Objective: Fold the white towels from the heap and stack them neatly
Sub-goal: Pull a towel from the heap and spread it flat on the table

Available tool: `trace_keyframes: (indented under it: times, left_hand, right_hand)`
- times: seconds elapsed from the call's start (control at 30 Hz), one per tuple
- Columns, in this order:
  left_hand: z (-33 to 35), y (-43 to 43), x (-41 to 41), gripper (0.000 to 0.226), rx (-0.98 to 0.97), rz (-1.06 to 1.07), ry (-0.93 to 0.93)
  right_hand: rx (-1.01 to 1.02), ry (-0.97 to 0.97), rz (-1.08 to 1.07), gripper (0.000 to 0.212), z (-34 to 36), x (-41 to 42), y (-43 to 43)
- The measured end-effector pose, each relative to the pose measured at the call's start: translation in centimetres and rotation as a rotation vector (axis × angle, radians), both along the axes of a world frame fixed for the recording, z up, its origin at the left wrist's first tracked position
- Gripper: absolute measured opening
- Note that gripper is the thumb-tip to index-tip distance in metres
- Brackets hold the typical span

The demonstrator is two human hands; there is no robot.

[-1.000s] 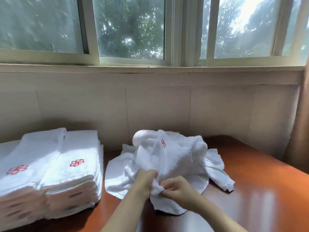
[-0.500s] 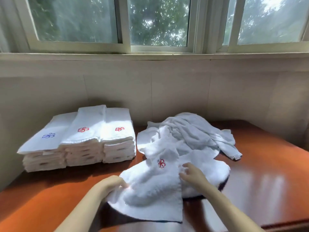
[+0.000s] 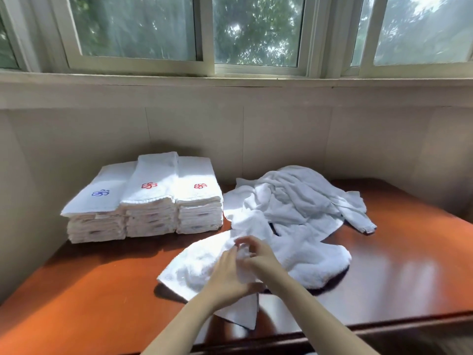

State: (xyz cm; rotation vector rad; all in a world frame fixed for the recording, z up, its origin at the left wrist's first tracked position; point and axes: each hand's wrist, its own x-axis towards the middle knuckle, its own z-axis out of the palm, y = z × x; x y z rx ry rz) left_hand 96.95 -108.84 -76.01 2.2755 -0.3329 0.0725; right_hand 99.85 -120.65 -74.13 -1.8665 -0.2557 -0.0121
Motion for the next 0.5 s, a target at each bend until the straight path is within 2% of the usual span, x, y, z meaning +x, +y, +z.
trace_keyframes:
  times: [0.07,0.13,0.2,0.27,0.3,0.37,0.43,0.5]
  left_hand:
    - [0.2,-0.2,0.2,0.070,-0.092,0.080,0.021]
    - [0.1,0.3,0.5,0.045,0.052,0.148,0.000]
    - [-0.4,0.9,0.0,0.032,0.141,0.156,0.031]
    - [-1.5,1.5,-0.6,0.024,0.262,0.086,0.007]
    - [-2.1,1.7,-0.9,0.022,0.329,0.039,-0.035]
    - [-2.9,1.6,-1.5,0.034,0.441,-0.049,-0.113]
    - [-3.2,1.2,-1.8,0.045,0.508,-0.099,-0.125]
    - [-3.1,0.7,-1.9,0.044,0.497,-0.052,-0.119]
  right_hand:
    - [-0.051,-0.021,0.079,0.052,0.8,-0.2,0.6]
    - [-0.028,0.056,0.122,0.050,1.2,-0.5,0.8]
    - [0.010,0.157,0.038,0.046,0.8,-0.6,0.8]
    - [0.122,0.307,-0.169,0.038,-0.4,-0.2,0.1]
    - [0.196,0.385,-0.268,0.034,-1.0,0.0,-0.5]
    - [0.351,0.505,-0.382,0.023,-2.2,0.2,-2.0]
    - [0.490,0.541,-0.392,0.021,-2.6,-0.1,-3.3]
    - [0.514,0.517,-0.357,0.019,-2.5,0.0,-4.3]
